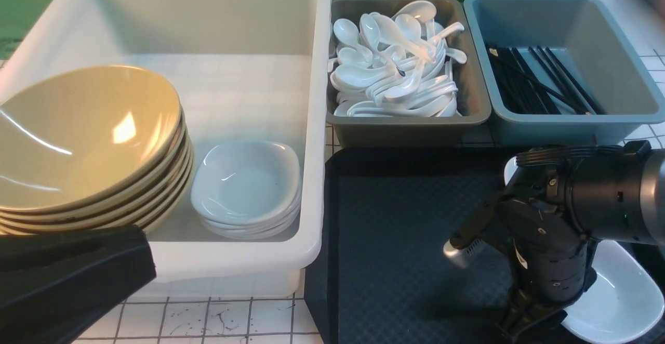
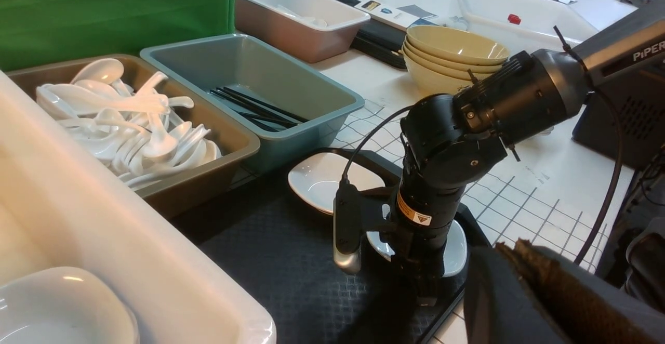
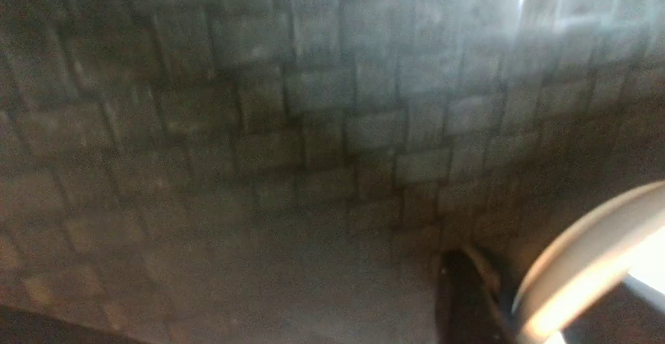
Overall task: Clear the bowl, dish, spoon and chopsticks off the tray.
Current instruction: Use the right arm to grab the plate, then use the right arm to put the plate into the large storage box on the left
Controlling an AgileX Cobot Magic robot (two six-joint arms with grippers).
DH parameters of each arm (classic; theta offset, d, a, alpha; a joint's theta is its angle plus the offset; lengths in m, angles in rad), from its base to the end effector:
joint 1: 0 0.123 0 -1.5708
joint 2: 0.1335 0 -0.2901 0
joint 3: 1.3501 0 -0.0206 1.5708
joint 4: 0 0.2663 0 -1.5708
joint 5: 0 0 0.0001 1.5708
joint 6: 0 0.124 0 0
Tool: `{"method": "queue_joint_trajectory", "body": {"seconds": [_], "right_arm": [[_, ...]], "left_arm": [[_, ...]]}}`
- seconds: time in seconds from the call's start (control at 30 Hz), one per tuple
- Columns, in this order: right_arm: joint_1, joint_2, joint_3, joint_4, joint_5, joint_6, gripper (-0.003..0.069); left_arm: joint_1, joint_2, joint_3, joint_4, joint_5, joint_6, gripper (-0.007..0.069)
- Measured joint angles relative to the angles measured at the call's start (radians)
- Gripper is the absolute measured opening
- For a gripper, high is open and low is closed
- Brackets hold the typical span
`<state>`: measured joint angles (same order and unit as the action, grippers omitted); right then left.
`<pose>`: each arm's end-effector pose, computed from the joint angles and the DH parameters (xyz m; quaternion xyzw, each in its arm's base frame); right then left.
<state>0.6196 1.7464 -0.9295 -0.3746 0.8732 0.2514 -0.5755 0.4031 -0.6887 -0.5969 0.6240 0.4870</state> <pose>0.2651 0.1463 0.1182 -0.2997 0.9435 -0.1343 0.0451 0.0673 -0.0923 0.3682 0.3108 0.6933 -0.3077 0.5728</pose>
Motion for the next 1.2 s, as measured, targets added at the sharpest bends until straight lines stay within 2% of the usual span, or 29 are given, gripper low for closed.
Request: {"method": "queue_joint_trajectory", "body": {"seconds": [0.07,0.23,0.37,0.47,0.67,0.8,1.0,1.07,1.1,1.2], "right_arm": [[0.0,0.002,0.002,0.001,0.047,-0.02,0.0162],[0.003,-0.025,0.001,0.027,0.091,-0.071,0.0136],[0.047,-0.121,0.001,0.07,0.138,-0.074,0.0062],[0.102,-0.229,-0.01,0.118,0.192,-0.065,0.005],[0.163,-0.372,-0.147,0.122,0.298,-0.069,0.005],[0.229,-0.381,-0.405,0.117,0.296,-0.193,0.005],[0.354,-0.255,-0.756,0.116,0.165,-0.501,0.005],[0.376,-0.202,-0.819,0.117,0.129,-0.554,0.005],[0.395,-0.137,-0.88,0.118,0.087,-0.62,0.005],[0.412,-0.023,-0.956,0.125,0.053,-0.689,0.005]], "left_arm": [[0.0,0.0,0.0,0.0,0.0,0.0,-0.0001],[0.0,0.0,0.0,0.0,0.012,0.0,-0.0001],[0.0,0.0,0.0,0.015,0.025,0.0,-0.0001],[0.0,0.0,0.0,0.033,0.029,0.0,-0.0001],[0.0,0.0,0.0,0.108,0.03,-0.042,-0.0001],[0.008,0.0,0.0,0.3,0.034,-0.219,-0.0001],[0.01,0.0,-0.001,0.618,0.067,-0.538,-0.0001],[0.01,0.0,-0.009,0.683,0.086,-0.622,-0.0001],[0.01,0.0,-0.027,0.746,0.114,-0.692,-0.0001],[0.01,0.0,-0.058,0.823,0.149,-0.806,-0.0001]]}}
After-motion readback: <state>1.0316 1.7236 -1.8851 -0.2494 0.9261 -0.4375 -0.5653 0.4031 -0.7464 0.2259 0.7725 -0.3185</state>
